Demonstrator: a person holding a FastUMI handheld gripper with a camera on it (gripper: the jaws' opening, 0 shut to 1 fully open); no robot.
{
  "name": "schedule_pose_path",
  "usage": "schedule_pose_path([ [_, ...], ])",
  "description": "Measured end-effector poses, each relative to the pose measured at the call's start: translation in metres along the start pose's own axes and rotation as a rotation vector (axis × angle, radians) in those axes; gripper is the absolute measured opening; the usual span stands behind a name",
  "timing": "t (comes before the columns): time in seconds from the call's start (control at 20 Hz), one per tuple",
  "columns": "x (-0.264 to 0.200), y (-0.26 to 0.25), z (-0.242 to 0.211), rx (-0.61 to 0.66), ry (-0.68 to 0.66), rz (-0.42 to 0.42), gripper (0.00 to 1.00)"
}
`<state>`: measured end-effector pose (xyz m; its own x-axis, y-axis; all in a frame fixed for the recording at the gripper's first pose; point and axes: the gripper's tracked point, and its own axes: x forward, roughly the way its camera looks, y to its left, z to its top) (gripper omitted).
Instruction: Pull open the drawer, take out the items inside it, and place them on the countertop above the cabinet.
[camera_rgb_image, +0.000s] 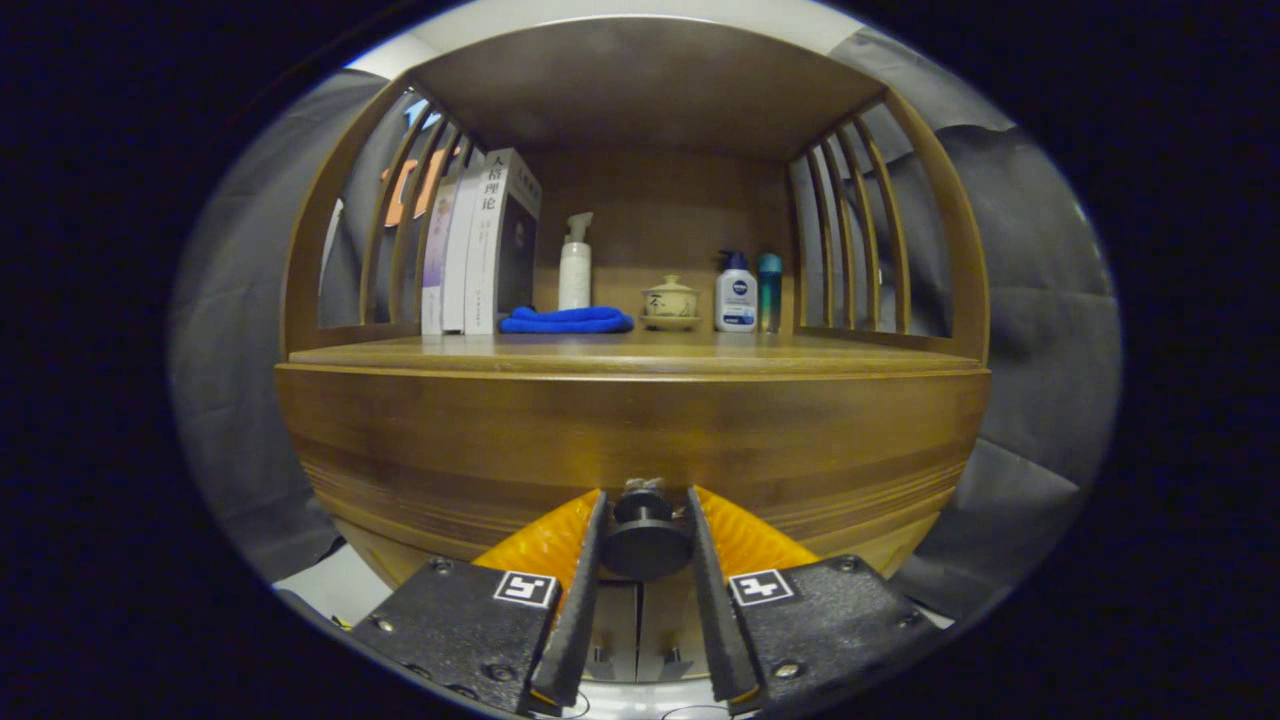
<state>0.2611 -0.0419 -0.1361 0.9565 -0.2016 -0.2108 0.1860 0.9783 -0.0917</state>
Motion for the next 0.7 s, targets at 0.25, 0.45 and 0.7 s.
schedule_pose_path([
  [0.25, -0.003, 0.0, -0.001, 0.024, 0.033, 0.002, 0.37],
  [0.45, -0.025, -0.002, -0.006, 0.03, 0.04, -0.002, 0.36],
  [0.7, -0.07, -0.008, -0.014, 0.024, 0.043, -0.007, 0.36],
])
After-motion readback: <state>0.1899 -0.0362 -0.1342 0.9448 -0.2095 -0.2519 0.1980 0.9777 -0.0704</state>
